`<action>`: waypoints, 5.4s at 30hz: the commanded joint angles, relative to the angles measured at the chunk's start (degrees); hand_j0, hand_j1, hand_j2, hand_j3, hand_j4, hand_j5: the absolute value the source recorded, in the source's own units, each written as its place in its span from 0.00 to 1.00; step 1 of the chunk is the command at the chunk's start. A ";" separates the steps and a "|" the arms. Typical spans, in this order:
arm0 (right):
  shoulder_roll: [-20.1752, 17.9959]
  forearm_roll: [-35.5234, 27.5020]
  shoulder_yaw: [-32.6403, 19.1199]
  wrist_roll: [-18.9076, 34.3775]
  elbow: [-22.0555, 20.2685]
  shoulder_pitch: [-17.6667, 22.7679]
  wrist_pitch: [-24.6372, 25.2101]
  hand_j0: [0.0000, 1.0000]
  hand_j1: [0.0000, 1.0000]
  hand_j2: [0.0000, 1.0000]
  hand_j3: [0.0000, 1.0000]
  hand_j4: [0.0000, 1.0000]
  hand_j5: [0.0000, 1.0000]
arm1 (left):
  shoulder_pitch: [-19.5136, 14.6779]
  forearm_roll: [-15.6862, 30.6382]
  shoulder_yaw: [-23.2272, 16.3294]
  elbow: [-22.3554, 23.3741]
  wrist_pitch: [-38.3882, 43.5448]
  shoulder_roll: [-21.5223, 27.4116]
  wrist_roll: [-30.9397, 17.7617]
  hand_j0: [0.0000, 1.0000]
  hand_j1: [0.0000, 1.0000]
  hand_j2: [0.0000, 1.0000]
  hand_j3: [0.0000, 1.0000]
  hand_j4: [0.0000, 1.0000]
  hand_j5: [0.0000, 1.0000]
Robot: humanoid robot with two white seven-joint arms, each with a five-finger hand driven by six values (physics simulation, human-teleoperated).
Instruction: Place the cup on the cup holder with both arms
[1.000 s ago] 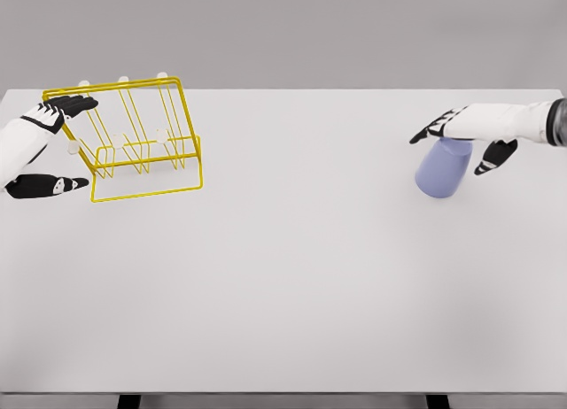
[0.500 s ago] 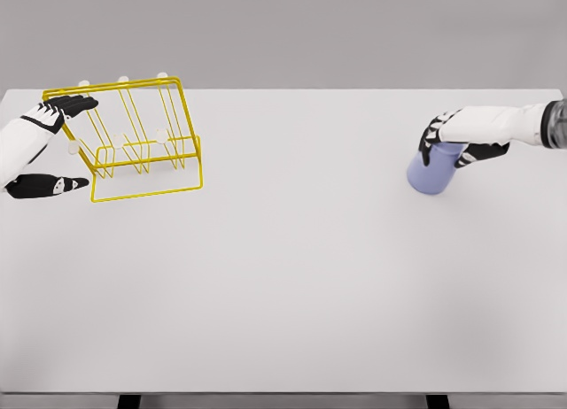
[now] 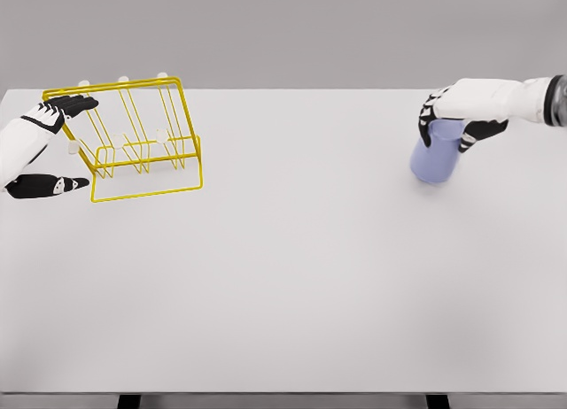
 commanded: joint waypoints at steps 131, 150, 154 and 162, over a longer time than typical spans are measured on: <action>16.21 4.72 -49.25 -0.05 -23.37 43.77 -3.17 1.00 1.00 1.00 1.00 1.00 1.00 | -70.66 14.80 -78.04 -2.48 0.03 -3.11 -29.17 1.00 1.00 1.00 1.00 1.00 1.00; 16.03 4.72 -49.43 -0.05 -23.37 43.77 -3.17 1.00 1.00 1.00 1.00 1.00 1.00 | -66.01 10.49 -77.95 5.43 0.03 -8.91 -29.17 1.00 1.00 1.00 1.00 1.00 1.00; 16.03 4.72 -49.43 -0.05 -23.37 43.77 -3.17 1.00 1.00 1.00 1.00 1.00 1.00 | -65.57 9.70 -77.86 5.87 0.03 -9.09 -29.17 1.00 1.00 1.00 1.00 1.00 1.00; 15.86 4.72 -49.34 -0.05 -23.37 43.77 -3.17 1.00 1.00 1.00 1.00 1.00 1.00 | -65.30 9.61 -77.95 5.78 0.03 -9.09 -29.17 0.93 0.93 0.93 0.93 0.93 0.93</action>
